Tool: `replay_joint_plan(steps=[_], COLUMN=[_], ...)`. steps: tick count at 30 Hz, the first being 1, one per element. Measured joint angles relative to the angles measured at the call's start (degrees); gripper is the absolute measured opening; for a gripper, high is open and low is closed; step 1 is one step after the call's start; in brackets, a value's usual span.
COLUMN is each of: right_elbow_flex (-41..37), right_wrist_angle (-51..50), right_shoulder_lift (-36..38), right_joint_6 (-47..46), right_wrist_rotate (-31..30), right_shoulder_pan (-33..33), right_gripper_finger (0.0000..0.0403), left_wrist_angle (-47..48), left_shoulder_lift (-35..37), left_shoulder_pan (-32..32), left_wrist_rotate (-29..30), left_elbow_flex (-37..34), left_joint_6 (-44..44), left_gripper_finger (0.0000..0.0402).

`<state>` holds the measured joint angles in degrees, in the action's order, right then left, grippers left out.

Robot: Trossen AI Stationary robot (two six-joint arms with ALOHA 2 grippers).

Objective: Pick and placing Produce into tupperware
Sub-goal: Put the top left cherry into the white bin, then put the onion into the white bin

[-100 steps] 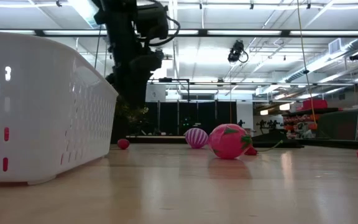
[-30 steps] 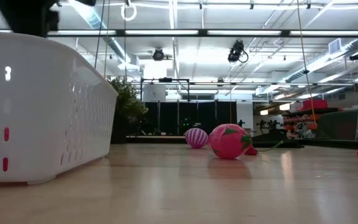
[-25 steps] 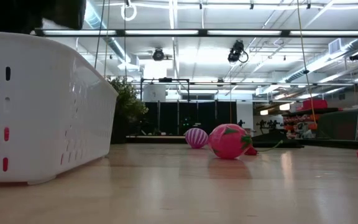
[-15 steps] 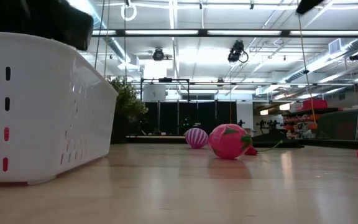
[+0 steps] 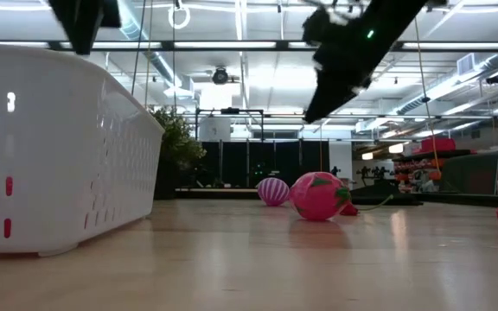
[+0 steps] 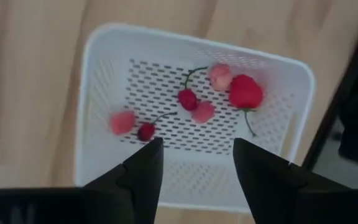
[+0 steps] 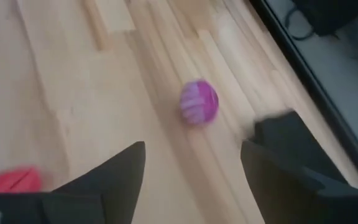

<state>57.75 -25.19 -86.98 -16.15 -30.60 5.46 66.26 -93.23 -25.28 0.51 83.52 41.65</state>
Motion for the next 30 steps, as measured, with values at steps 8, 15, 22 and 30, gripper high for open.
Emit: replay_joint_plan(steps=[8,15,22,30], right_elbow_flex=[-12.7,-10.9,1.0,5.7], right_wrist_angle=[30.9,35.2,28.3,24.8], right_shoulder_lift=[-0.7,-8.7,-20.8,-26.6], right_joint_6=[2.7,0.9,1.2,0.7], right_wrist_rotate=[13.6,14.6,10.0,6.8], right_shoulder_pan=[-11.0,-13.4,-13.2,-13.4], right_gripper_finger=[0.0266,0.0265,0.0263,0.0263], left_wrist_angle=[18.1,22.5,23.5,23.8], left_shoulder_lift=[0.0,1.7,5.9,9.9], left_shoulder_pan=[1.5,3.1,6.7,6.6], left_wrist_rotate=[19.7,32.6,32.9,32.9], left_elbow_flex=[12.0,22.1,24.8,24.8], left_joint_6=[-3.6,-5.1,-5.5,-4.4], left_gripper_finger=[0.0181,0.0178,0.0172,0.017])
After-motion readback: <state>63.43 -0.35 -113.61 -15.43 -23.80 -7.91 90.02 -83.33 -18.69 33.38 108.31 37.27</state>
